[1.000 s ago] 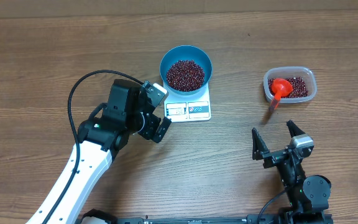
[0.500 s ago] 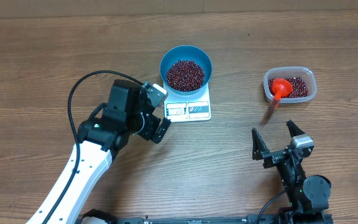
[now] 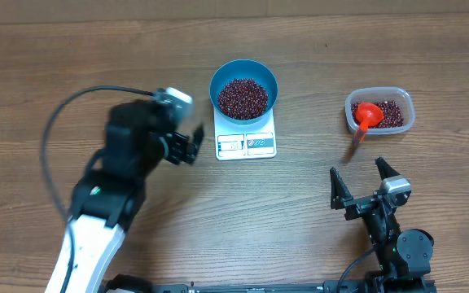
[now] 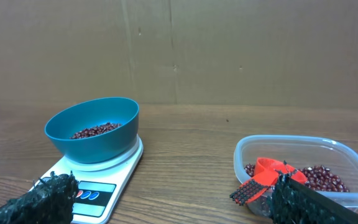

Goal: Scoop item into bowl and weigh 150g on scale

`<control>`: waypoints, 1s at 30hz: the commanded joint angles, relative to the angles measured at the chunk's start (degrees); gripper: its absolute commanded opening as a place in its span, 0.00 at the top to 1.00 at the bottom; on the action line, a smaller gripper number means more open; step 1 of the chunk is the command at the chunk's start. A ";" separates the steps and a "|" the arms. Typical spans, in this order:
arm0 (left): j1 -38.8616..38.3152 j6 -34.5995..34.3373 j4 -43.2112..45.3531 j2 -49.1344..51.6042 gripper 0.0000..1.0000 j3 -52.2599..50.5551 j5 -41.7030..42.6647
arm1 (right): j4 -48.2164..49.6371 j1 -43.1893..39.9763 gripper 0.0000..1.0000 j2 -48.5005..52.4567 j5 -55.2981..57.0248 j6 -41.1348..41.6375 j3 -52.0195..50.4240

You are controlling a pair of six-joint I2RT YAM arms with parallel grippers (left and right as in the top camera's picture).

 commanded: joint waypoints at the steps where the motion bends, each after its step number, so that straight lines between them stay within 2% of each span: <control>1: 3.06 -2.03 3.02 -5.73 0.00 -3.43 1.90 | 0.20 0.55 0.00 -0.61 0.52 0.02 -0.61; 6: 6.84 -3.23 9.68 -14.80 0.00 -10.56 1.90 | 0.20 0.55 0.00 -0.61 0.52 0.02 -0.61; 13: 11.30 -4.50 25.35 -29.24 0.01 -27.58 1.84 | 0.20 0.55 0.00 -0.61 0.52 0.02 -0.61; 16: 11.87 -4.48 29.18 -34.93 0.01 -34.29 1.40 | 0.20 0.55 0.00 -0.61 0.52 0.02 -0.61; 30: 11.87 -4.44 30.80 -53.86 0.00 -52.83 -1.42 | 0.20 0.55 0.00 -0.61 0.52 0.02 -0.61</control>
